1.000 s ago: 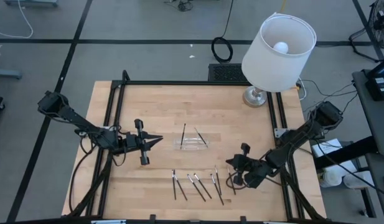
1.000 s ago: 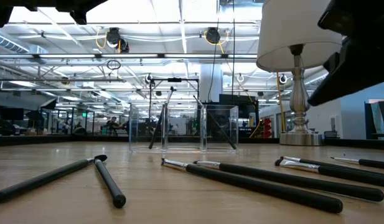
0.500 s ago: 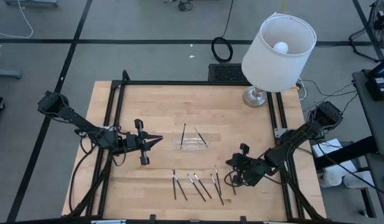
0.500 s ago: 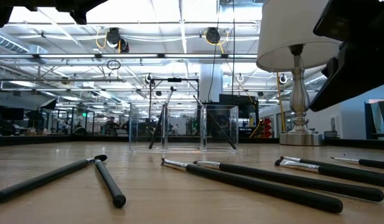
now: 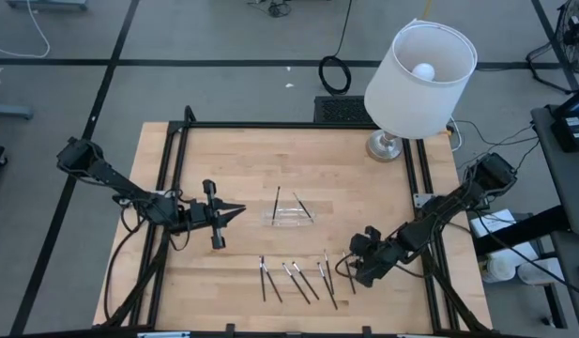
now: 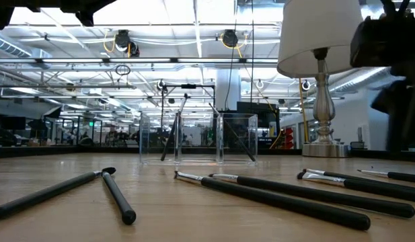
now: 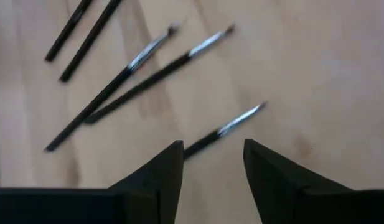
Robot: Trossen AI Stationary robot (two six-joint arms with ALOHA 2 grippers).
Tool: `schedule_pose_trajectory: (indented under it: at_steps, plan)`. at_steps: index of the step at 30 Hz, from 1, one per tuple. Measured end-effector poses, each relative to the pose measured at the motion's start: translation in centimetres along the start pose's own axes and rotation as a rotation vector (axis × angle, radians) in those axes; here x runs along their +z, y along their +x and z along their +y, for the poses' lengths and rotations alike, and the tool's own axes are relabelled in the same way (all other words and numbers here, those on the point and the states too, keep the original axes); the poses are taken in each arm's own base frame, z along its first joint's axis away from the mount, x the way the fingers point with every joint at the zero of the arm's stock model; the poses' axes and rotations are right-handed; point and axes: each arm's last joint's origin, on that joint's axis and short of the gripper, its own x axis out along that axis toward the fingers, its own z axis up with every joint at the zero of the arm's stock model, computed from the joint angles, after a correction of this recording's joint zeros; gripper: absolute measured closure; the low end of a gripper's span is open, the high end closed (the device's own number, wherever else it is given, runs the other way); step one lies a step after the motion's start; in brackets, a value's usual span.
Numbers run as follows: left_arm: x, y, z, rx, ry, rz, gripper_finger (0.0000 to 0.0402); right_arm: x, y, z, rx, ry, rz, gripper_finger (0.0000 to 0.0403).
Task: Put items in baskets/containers
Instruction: Put the liner brush in the transparent organizer
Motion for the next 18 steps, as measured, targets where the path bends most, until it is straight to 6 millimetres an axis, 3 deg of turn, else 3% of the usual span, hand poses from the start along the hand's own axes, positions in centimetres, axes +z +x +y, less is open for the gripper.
schedule_pose_trajectory:
  at_steps: [11,18]
  plan:
    - [0.0,0.0,0.0,0.000,-0.001,-0.001,0.0366,-0.8,0.6,0.6,0.043,0.198,0.107,0.0256]
    - [0.0,0.0,0.1,0.021,0.000,0.007,0.0366,0.2,1.8,1.9,0.007,0.212,0.136,0.0256]
